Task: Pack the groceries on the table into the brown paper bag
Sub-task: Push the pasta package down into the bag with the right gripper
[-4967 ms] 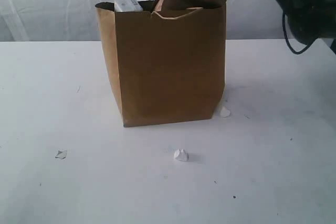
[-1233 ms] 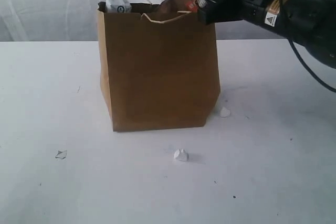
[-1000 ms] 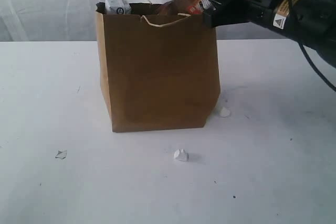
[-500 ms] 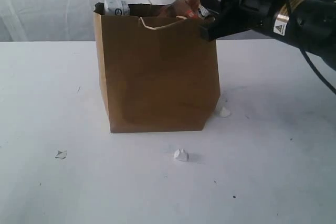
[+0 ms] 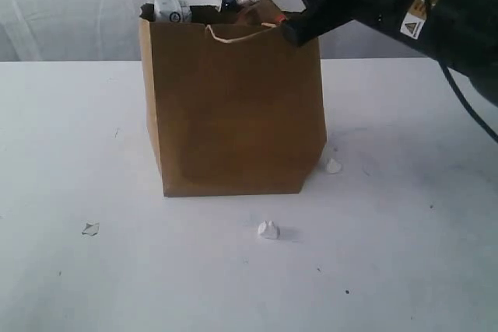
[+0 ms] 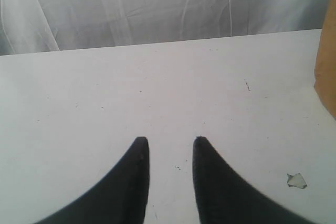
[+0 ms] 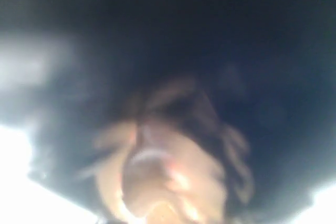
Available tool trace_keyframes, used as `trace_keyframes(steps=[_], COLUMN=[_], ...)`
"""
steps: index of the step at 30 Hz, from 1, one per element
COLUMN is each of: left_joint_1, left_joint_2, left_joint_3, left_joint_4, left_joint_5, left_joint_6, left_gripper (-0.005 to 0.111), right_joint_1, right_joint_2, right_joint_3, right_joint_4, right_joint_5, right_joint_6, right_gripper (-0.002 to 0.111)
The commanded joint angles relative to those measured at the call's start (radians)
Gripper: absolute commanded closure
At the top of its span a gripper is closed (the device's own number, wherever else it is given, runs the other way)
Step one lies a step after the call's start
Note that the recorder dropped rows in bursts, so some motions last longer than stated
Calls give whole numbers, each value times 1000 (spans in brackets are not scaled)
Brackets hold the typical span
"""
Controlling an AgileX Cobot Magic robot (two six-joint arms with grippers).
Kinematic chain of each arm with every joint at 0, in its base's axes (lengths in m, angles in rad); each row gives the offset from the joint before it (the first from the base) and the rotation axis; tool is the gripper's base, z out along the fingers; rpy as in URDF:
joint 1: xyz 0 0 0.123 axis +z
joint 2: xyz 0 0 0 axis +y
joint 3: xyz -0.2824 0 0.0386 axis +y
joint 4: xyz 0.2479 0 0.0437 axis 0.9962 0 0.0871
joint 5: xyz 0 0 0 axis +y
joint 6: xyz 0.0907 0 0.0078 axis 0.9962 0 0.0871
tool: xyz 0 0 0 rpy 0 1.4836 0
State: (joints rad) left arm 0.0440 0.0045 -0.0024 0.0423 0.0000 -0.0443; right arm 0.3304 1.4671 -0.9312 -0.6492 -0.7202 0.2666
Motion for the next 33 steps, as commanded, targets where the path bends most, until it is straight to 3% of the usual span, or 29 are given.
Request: trace_keyframes(steps=[1,2,4,9,14,19,26,33], left_joint_1=[4,4,4,4,4,4,4,4], left_joint_2=[-5,-5,-5,-5,-5,-5,-5,-5], left_joint_3=[2,2,2,2,2,2,2,2], left_joint_4=[-8,-8,-8,-8,-8,-8,-8,-8], left_joint_5=[0,0,0,0,0,0,0,0], left_joint_6=[-2,-2,-2,-2,-2,-2,-2,-2], left_gripper=[72,72,72,72,72,72,72,72], right_joint_1=[60,95,128,128,159,246,247,297], right_joint_2=[-45,-50,-71,-156,-197,-197,-188,-160], right_joint_3=[-16,-14,-12,-10,-10,-10,-15,-15], right_joint_4=[-32,-52,-59,-58,-58,-58,1,28], right_joint_5=[20,126,155,469,669,720,817,669], right_joint_6=[6,6,6,167,229,227,227,201], right_gripper=[108,108,108,108,108,108,108,106])
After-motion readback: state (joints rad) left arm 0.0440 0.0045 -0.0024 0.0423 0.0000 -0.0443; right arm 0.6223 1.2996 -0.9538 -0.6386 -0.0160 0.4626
